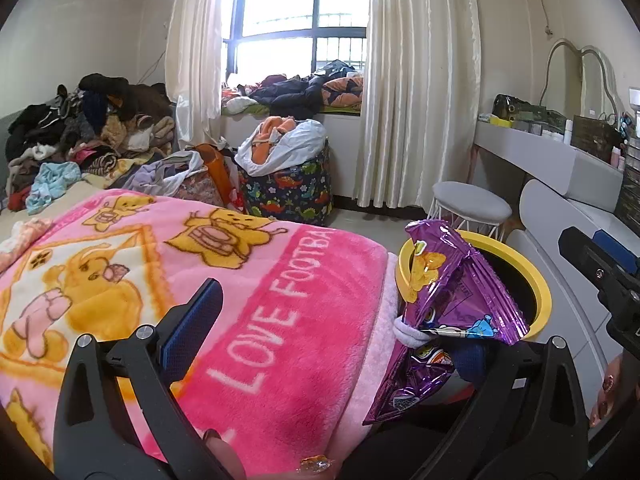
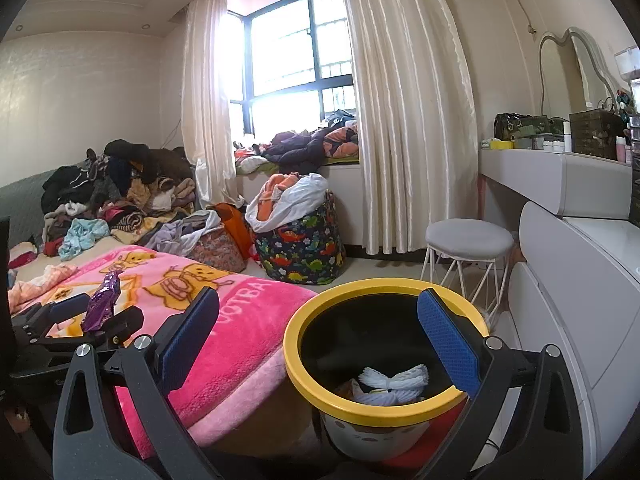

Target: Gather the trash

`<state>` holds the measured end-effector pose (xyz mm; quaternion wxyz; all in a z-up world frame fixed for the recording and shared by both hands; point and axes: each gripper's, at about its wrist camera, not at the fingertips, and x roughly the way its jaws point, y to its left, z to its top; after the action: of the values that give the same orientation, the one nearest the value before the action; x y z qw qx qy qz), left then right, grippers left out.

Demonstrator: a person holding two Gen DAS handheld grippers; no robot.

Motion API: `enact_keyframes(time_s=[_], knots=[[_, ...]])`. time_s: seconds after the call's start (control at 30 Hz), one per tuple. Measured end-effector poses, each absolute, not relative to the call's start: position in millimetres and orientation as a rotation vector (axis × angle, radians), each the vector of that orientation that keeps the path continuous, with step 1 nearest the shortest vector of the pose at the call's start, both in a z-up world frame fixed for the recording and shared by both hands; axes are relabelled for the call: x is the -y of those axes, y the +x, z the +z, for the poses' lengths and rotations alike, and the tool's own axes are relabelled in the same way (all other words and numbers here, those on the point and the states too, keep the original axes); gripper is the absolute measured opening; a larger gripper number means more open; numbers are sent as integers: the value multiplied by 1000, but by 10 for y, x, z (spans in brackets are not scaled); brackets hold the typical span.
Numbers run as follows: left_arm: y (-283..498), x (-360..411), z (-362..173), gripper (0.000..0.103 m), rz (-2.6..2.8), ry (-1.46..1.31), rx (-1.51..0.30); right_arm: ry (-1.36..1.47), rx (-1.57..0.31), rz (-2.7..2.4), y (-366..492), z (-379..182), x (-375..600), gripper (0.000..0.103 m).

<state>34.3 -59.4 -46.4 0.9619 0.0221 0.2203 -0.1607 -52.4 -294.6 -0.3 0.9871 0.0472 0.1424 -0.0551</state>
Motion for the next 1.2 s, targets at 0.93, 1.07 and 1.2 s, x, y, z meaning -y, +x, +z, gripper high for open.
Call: enact_keyframes(time_s=[0.93, 1.07, 1.2], knots=[[324, 600, -481, 92, -329, 45, -444, 98, -283, -113, -525, -14, 2965, 97], [319, 605, -482, 92, -328, 45, -444, 99, -282, -114, -523, -11, 2969, 97], [320, 606, -494, 92, -328, 47, -443, 99, -282, -113, -523, -13, 2970, 97]])
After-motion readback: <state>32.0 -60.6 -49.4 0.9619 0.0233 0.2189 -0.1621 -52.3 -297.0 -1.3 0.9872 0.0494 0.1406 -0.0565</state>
